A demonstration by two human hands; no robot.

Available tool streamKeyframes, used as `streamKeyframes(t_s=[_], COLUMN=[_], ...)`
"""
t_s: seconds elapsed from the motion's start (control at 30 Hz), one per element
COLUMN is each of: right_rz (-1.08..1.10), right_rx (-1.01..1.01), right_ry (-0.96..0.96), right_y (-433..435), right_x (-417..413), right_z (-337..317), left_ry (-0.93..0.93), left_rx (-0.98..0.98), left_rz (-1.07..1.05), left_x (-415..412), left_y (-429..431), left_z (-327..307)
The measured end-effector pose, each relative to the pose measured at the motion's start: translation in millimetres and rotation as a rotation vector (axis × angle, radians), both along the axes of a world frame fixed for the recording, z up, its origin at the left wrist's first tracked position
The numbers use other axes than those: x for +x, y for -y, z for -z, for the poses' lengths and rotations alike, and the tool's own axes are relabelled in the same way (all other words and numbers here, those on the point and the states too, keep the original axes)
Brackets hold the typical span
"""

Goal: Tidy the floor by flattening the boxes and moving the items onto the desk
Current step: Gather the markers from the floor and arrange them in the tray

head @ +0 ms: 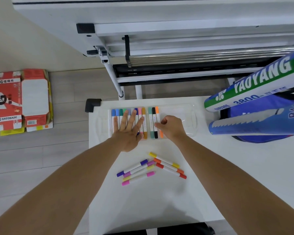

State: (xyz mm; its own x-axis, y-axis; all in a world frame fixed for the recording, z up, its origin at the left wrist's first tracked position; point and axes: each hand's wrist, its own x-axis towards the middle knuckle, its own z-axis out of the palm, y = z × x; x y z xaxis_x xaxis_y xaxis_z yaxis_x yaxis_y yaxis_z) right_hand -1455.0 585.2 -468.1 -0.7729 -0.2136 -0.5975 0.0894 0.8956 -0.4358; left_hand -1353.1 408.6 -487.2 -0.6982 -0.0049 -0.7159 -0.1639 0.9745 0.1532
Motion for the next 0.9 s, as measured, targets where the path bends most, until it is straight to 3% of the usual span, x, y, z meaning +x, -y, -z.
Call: streamKeyframes(t_s=[0.33,0.67,0.9], right_rz=[0.005,0.034,-0.035], right_rx=[-0.029,0.192,-0.062], right_ry=[0.054,0.066,-0.021], right_y=[-2.3,3.9,-25.7], right_x=[-1.9,-18.4,16.4], right_z=[3.2,3.6,-10.7], left_ry=[-0.021,-0.015,0.003], left_rx=[0.022,0.03,0.016], left_rz=[0.001,0.004,0.006], left_x=[0.7,0.3,0.2], left_y=[0.8,1.5,1.2], left_z=[1.4,0.5,-1.7])
